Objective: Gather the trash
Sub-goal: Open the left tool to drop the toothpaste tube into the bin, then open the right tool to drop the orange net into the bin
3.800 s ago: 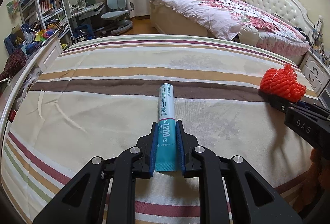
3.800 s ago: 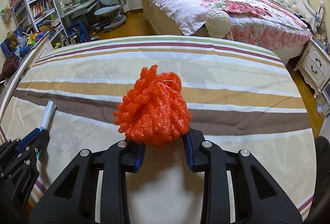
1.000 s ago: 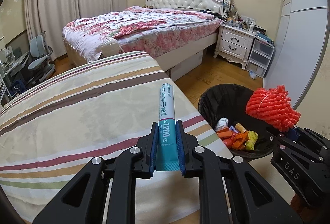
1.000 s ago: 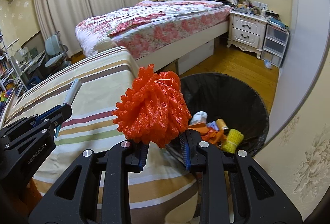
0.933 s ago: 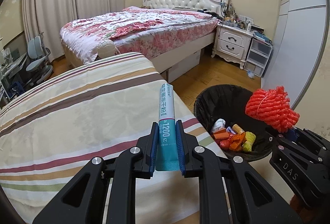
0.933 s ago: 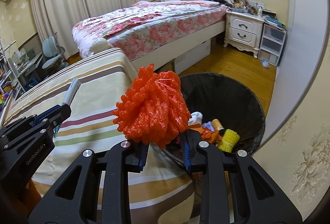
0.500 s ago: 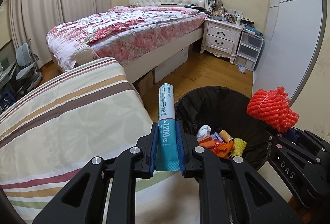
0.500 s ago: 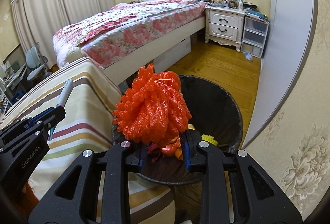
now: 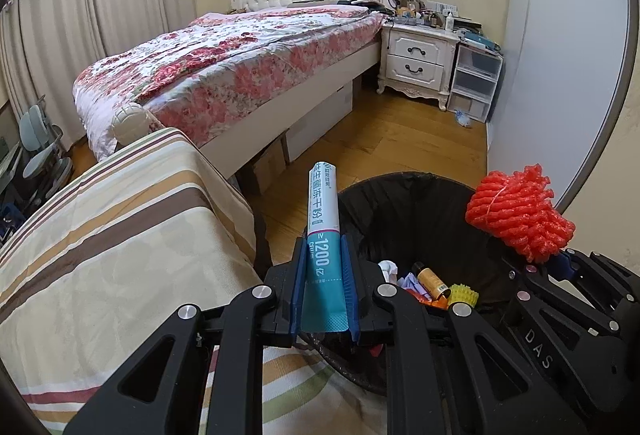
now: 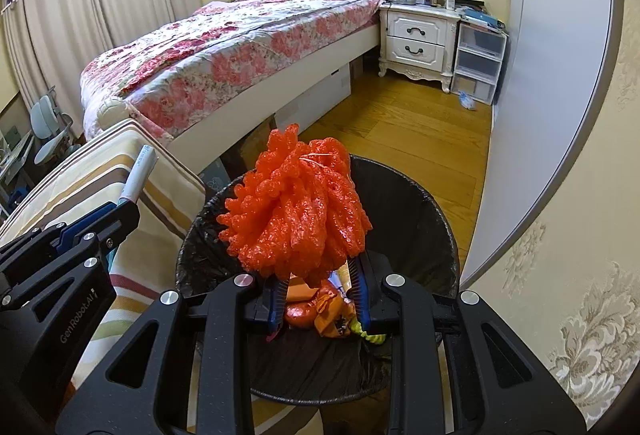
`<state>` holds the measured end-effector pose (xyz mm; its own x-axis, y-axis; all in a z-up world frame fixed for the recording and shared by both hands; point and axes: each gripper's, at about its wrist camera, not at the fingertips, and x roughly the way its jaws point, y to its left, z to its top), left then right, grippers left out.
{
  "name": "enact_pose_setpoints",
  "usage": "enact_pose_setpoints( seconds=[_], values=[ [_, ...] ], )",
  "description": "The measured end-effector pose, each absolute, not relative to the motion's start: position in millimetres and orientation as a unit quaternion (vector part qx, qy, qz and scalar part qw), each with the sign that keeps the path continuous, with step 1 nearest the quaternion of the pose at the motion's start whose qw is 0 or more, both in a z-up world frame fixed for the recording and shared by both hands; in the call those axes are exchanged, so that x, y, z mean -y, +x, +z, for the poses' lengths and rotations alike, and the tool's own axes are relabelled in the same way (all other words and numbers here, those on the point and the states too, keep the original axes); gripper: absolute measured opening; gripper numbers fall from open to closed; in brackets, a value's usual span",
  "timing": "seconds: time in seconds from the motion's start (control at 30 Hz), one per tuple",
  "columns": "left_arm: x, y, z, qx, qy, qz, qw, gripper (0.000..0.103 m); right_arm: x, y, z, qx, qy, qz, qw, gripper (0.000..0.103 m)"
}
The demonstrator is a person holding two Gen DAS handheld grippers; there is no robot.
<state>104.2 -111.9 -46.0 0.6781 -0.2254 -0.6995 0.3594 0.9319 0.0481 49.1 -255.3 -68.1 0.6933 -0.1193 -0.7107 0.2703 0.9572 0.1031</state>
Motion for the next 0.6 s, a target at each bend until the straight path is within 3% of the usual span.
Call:
enact_pose_setpoints(
  seconds=[0.5, 0.6],
  values=[
    [135, 122, -64, -0.391, 0.116, -0.163, 0.899, 0.021, 274, 69, -86, -0.399, 0.116, -0.12, 0.902, 0.027],
    [137, 124, -65, -0.391, 0.12, -0.163, 0.898, 0.038, 275, 71, -87, -0.4, 0.117, -0.12, 0.901, 0.027]
  ],
)
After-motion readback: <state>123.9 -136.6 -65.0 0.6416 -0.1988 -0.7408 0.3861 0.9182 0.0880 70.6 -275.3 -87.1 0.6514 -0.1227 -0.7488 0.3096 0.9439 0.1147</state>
